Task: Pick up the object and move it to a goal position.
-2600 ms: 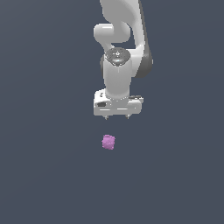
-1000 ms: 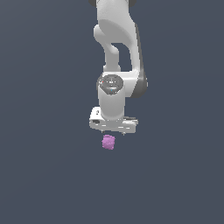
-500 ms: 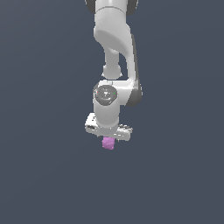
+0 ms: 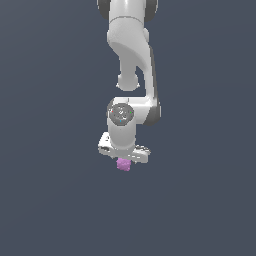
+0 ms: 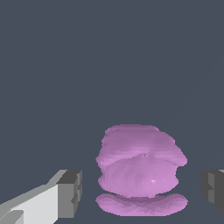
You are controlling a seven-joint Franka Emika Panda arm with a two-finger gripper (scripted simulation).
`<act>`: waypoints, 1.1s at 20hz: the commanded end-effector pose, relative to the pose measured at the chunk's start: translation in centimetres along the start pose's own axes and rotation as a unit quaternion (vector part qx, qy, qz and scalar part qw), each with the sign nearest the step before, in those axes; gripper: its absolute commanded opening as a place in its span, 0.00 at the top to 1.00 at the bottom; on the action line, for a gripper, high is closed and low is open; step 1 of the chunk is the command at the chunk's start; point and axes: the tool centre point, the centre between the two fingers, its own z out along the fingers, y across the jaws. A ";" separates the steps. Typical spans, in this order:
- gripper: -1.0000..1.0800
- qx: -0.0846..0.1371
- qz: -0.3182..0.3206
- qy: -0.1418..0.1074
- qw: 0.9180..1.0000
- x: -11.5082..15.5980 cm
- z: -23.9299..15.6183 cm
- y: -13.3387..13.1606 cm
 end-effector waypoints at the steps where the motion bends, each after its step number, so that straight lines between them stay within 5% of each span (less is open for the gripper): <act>1: 0.04 0.000 0.001 0.000 1.000 -0.1 1.4 0.1; 9: 0.04 0.000 0.001 0.000 1.000 0.1 3.0 0.0; 10: 1.00 0.000 0.001 0.000 1.000 0.1 3.0 0.0; 22: 1.00 0.000 0.001 0.000 1.000 0.1 2.8 0.0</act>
